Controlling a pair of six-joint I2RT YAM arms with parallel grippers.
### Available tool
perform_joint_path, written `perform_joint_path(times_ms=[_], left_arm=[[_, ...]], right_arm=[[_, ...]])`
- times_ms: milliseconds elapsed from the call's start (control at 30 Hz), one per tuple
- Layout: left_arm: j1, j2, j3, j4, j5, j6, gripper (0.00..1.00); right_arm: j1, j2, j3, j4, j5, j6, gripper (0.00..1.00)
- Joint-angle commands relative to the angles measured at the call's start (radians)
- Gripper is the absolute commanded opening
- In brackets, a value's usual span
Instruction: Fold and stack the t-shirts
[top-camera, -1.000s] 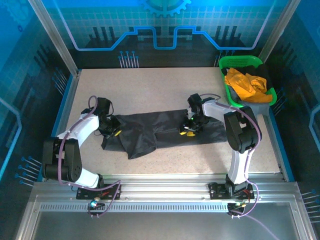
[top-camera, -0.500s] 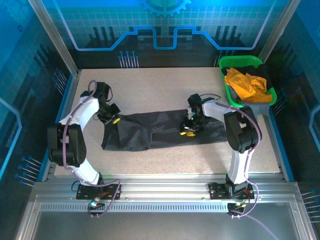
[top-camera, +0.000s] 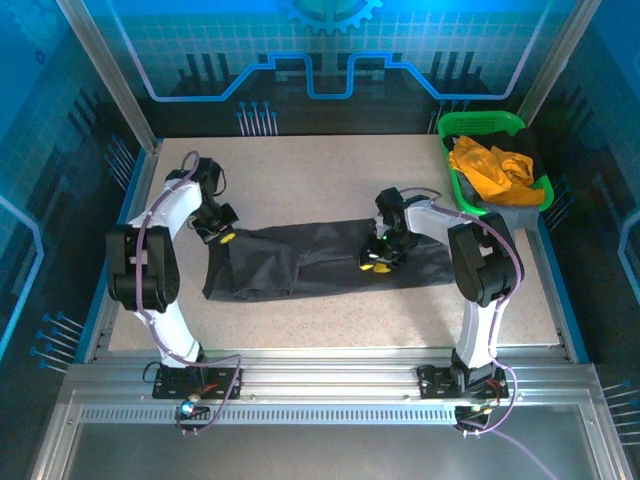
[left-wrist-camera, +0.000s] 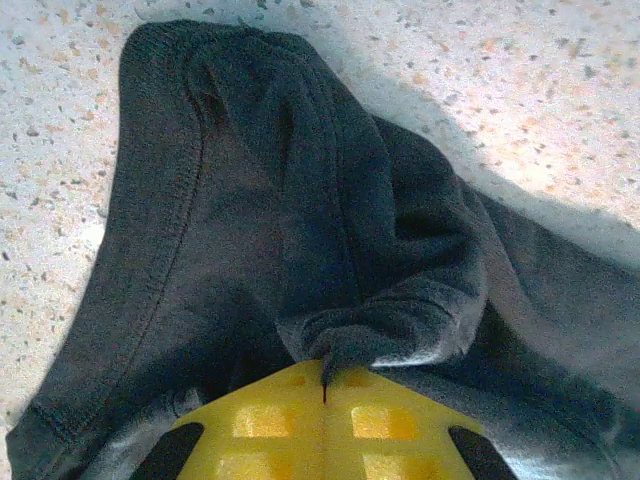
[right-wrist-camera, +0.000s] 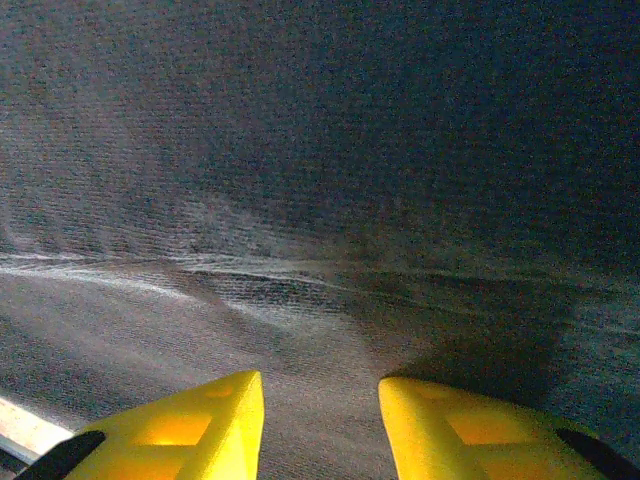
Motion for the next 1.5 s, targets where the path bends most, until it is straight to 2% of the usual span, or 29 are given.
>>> perform_joint_path(times_ms=[0,167,400,467,567,633,767,833,900,1067,1233,1467], left_arm=[[0.014,0.025,0.012,-0.023,-0.075,0.033,0.0],[0.024,0.028,-0.019,0.037,-0.117,0.055,0.0],[0.028,0.076,-0.04,0.025,-0.128,0.031,0.01],[0.029,0.061,-0.058,0.035,-0.146,0.021,0.09],[0.035,0.022,-0.079,0.048,-0.161,0.007,0.14],[0.044,-0.006,-0.082,0.041,-0.172,-0.008,0.24],[0.052,-0.115,-0.095,0.024,-0.212,-0.059,0.28],[0.051,-0.183,-0.117,0.024,-0.172,-0.112,0.28],[0.028,-0.245,-0.165,0.038,-0.077,-0.193,0.24],[-0.125,-0.281,-0.306,0.148,0.089,-0.387,0.13],[-0.223,-0.24,-0.393,0.19,0.13,-0.484,0.07],[-0.252,-0.215,-0.549,0.321,0.201,-0.534,0.07]], right_arm=[[-0.018,0.05,-0.058,-0.07,0.115,0.011,0.39],[-0.018,0.049,-0.06,-0.071,0.119,0.014,0.39],[-0.018,0.032,-0.062,-0.069,0.118,0.014,0.39],[-0.018,0.019,-0.06,-0.072,0.123,0.014,0.39],[-0.019,-0.002,-0.06,-0.078,0.124,0.012,0.39],[-0.018,-0.02,-0.059,-0.084,0.129,0.009,0.39],[-0.021,-0.088,-0.06,-0.09,0.139,-0.001,0.39],[-0.028,-0.132,-0.059,-0.084,0.141,-0.004,0.39],[-0.046,-0.171,-0.049,-0.071,0.139,-0.01,0.39],[-0.1,-0.146,0.021,-0.04,0.09,-0.024,0.36],[-0.093,-0.07,0.104,-0.048,0.056,-0.035,0.35],[-0.065,-0.047,0.096,-0.032,0.053,-0.009,0.35]])
